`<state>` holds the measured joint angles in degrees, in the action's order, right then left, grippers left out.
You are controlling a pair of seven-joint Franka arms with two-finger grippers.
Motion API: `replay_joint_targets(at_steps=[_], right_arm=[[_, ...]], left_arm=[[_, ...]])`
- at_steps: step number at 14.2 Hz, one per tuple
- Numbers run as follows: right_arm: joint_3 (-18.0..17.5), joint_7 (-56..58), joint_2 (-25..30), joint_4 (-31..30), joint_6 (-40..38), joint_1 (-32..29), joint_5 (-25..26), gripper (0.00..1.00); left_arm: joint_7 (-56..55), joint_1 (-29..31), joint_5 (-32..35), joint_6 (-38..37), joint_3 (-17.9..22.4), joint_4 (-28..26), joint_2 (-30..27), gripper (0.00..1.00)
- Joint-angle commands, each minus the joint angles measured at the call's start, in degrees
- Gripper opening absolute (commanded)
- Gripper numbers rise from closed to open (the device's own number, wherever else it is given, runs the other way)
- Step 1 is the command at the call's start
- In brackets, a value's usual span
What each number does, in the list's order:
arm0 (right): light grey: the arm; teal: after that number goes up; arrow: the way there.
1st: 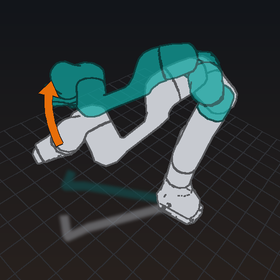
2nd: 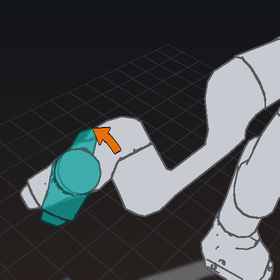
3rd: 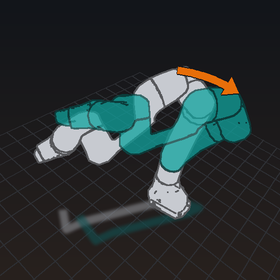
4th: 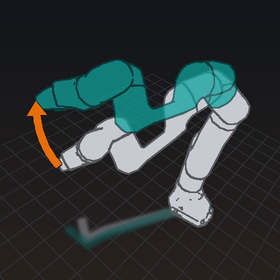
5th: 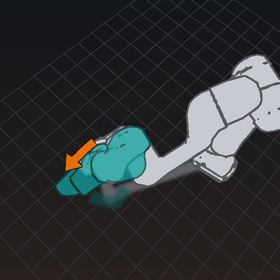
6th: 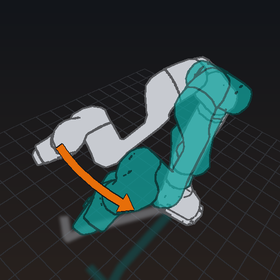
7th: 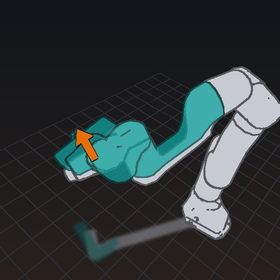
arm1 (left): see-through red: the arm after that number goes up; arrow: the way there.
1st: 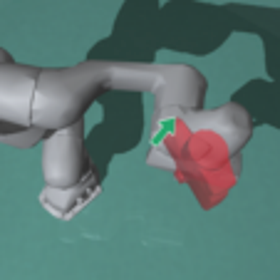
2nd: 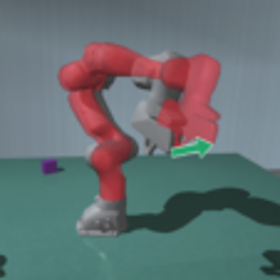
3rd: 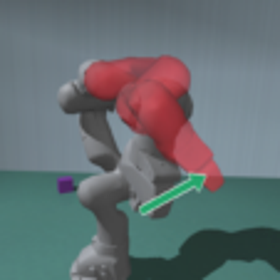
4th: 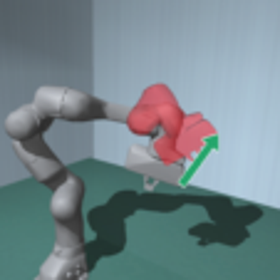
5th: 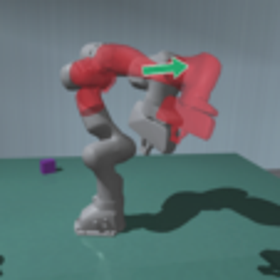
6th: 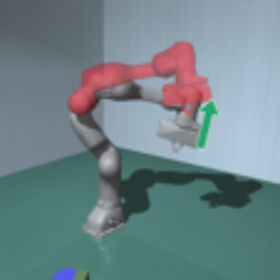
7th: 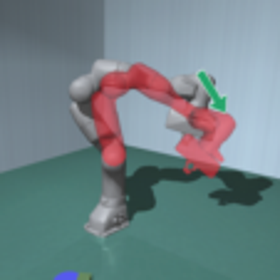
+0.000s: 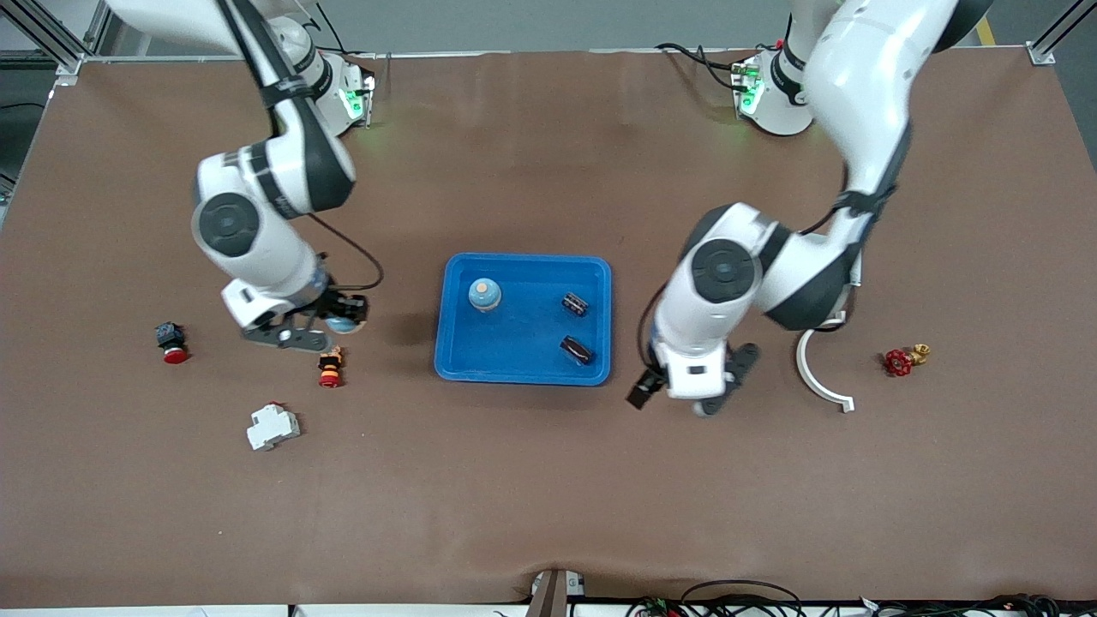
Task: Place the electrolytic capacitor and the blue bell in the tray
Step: 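Open the left gripper over the tray while the right gripper lifts the bell, then retract the left arm while the right gripper carries the bell to the tray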
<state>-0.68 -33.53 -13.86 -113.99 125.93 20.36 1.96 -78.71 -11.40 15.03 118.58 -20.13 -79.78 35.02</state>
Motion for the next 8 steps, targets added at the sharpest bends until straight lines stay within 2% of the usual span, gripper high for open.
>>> replay_joint_targets(at_steps=[1,3,8], right_arm=[[0.8,-8.0,-1.4,0.1,3.3,4.2,-1.2,0.00],[0.9,-14.2,-3.2,1.0,5.5,7.7,-1.2,0.00],[0.9,-28.1,-12.3,9.1,7.5,14.2,-0.1,0.00]], left_arm=[[12.1,4.3,-1.0,-5.7,-0.4,-2.0,-6.1,1.00],[19.1,6.8,-1.0,-8.6,-0.4,-2.0,-9.2,1.00],[32.3,12.4,-1.0,-13.2,-0.4,-2.0,-14.6,1.00]])
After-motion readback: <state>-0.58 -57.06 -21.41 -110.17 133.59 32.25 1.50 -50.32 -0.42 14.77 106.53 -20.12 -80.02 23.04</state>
